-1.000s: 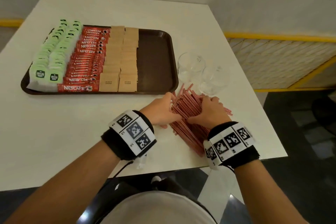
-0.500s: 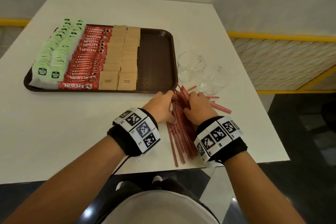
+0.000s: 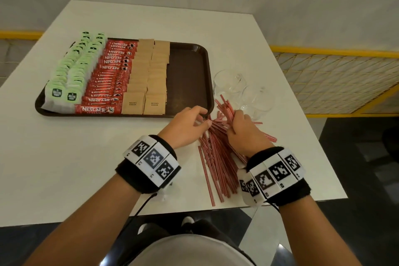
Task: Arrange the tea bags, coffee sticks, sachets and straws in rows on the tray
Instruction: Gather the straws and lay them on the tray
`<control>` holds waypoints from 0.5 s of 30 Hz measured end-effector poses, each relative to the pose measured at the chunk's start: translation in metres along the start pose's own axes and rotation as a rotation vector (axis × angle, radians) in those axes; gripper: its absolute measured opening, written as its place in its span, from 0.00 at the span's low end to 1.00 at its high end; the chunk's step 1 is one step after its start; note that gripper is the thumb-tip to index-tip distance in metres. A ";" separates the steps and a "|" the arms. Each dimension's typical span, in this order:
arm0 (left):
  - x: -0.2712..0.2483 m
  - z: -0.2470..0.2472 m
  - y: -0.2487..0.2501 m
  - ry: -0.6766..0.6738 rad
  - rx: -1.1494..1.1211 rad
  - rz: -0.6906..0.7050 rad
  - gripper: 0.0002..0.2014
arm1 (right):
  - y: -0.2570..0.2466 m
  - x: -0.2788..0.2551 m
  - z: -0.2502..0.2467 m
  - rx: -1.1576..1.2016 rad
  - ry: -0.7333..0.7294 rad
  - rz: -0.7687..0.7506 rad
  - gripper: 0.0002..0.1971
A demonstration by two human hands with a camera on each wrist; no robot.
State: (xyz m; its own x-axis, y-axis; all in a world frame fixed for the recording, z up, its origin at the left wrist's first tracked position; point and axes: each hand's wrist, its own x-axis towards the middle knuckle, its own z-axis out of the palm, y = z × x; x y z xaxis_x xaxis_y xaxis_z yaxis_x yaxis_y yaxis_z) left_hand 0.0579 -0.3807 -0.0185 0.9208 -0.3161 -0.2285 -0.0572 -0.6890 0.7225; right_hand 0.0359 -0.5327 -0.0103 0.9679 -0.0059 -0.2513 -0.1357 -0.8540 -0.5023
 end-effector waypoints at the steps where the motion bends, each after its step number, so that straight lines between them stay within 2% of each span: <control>1: -0.001 -0.001 0.001 -0.002 -0.037 0.003 0.20 | -0.001 0.000 -0.005 0.028 0.011 -0.022 0.08; 3: -0.002 -0.005 0.002 -0.001 -0.166 -0.017 0.21 | -0.006 0.001 -0.013 0.138 0.026 -0.070 0.05; 6: -0.002 -0.013 0.007 -0.003 -0.464 -0.117 0.24 | -0.017 0.008 -0.015 0.453 0.034 -0.129 0.07; 8: -0.001 -0.019 0.007 -0.006 -0.712 -0.212 0.25 | -0.030 0.013 -0.013 0.705 0.051 -0.135 0.07; 10: -0.003 -0.024 0.001 0.000 -0.935 -0.262 0.27 | -0.045 0.019 -0.013 1.081 0.029 -0.115 0.06; 12: -0.007 -0.027 -0.008 0.029 -1.023 -0.258 0.28 | -0.059 0.024 -0.013 1.451 0.005 -0.110 0.07; 15: -0.012 -0.025 -0.021 0.070 -1.133 -0.264 0.28 | -0.075 0.033 -0.005 1.626 0.030 -0.141 0.08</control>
State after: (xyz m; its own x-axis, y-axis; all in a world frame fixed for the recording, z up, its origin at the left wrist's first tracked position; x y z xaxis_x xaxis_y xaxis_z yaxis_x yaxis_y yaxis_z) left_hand 0.0579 -0.3457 -0.0147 0.8739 -0.1887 -0.4479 0.4843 0.2601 0.8353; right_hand 0.0793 -0.4718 0.0233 0.9922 -0.0057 -0.1247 -0.0994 0.5677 -0.8172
